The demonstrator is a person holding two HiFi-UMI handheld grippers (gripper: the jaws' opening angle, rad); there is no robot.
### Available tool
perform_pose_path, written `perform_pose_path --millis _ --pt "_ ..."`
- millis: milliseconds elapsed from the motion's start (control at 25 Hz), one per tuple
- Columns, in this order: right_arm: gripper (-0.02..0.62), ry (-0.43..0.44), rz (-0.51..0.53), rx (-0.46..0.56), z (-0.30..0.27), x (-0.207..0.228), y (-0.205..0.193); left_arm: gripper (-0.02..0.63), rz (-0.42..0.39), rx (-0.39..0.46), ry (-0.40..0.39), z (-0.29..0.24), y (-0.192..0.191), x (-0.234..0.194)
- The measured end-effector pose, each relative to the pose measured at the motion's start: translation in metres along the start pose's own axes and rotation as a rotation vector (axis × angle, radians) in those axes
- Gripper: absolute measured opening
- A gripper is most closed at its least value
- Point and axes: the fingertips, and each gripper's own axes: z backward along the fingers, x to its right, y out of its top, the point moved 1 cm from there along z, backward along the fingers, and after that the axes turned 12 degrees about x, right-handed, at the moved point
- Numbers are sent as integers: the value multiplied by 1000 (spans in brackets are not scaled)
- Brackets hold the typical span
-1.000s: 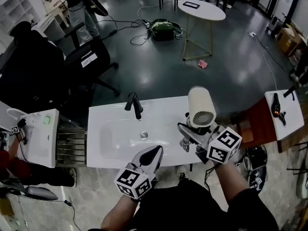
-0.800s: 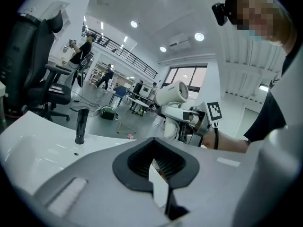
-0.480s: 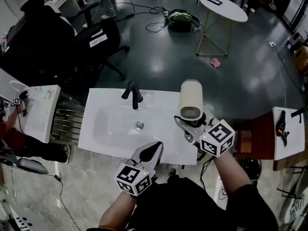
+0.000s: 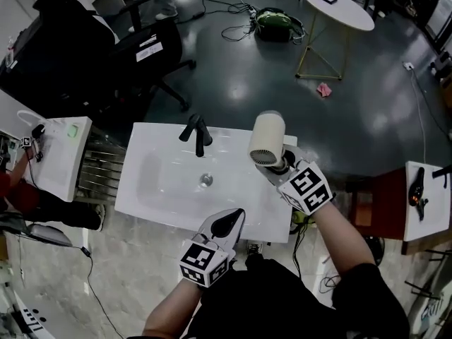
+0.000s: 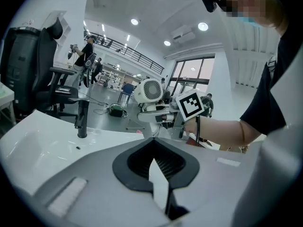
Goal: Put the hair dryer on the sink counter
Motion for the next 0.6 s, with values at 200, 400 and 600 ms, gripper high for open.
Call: perform_pose_path --millis 200,400,600 --pt "204 35 73 -107 -27 1 -26 3 -23 -31 -18 -7 -14 -2" --pt "204 69 193 -264 -51 4 -55 3 -8 -43 -24 -9 -23 -4" --pt "204 117 288 -410 -72 8 -82 3 1 -43 -20 -7 -25 -7"
